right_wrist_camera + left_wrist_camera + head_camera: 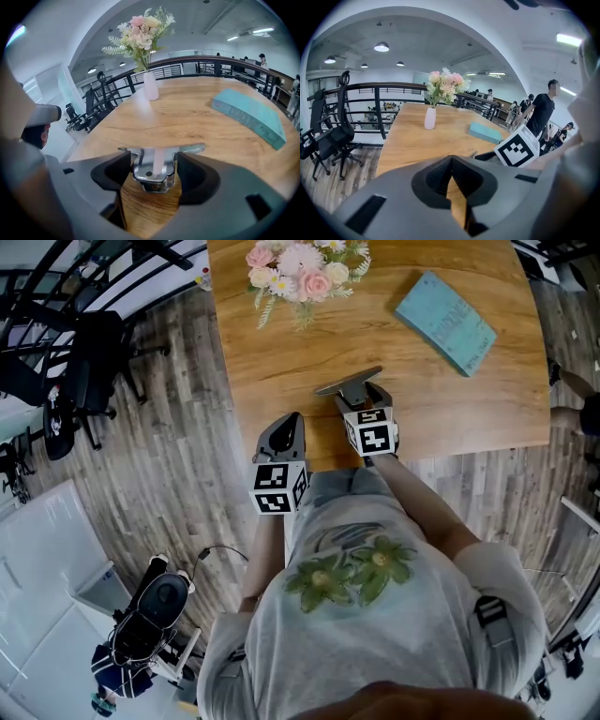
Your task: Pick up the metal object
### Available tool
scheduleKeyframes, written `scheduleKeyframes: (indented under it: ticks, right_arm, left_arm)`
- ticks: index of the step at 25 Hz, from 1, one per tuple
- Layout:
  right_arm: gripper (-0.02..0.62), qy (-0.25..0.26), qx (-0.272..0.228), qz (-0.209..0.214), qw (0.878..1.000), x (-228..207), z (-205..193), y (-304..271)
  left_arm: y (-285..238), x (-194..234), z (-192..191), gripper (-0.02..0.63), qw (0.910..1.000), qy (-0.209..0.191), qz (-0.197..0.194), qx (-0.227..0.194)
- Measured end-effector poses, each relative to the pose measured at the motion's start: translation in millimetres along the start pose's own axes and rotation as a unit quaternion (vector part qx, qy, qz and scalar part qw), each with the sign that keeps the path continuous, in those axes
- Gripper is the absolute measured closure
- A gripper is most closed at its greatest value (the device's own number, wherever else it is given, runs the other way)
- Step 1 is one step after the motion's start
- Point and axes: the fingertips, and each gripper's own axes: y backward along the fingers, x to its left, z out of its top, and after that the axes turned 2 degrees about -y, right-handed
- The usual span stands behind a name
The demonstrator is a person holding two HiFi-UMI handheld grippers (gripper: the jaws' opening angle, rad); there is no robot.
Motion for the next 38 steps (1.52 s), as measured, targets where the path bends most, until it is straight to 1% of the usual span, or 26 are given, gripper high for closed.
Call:
scheduleKeyframes:
  ticks: [7,12,16,24,29,32,38]
  right_arm:
    - [0.299,0.01,0.005,-0.009,1.0,-1.9,-0.2,-5.0]
    - [0.301,0.019,0.023,-0.012,0.999,-1.1,-6.8,-12.4]
    - [0.301,0.028,0.016,-0.012,0.999,-2.8,-6.8,-14.8]
    - [0.299,0.049,0.027,0.0,0.998,-2.5,-4.8,-14.6]
    - [0.299,0.055,0.007,0.012,0.998,-1.7,3.7,-11.6]
    - [0.301,0.069,0.012,0.017,0.997,-0.3,3.9,-7.3]
    - [0.301,0.093,0.001,0.033,0.995,0.6,6.0,-2.2]
  left_arm:
    - [-5.8,3.6,6.7,0.591,1.0,-0.002,0.002,-0.001]
    - [-9.6,3.5,10.9,0.591,1.0,0.001,0.002,-0.002]
    - [-12.7,3.6,9.4,0.591,1.0,0.002,0.001,0.0]
    - [-14.2,3.8,13.4,0.591,0.9999,0.01,-0.001,-0.006]
    - [-11.5,5.1,14.7,0.591,0.9998,0.017,0.0,-0.01]
    - [-9.0,5.7,14.7,0.591,0.9997,0.021,0.002,-0.013]
    - [-4.6,6.6,16.7,0.591,0.9994,0.024,0.008,-0.021]
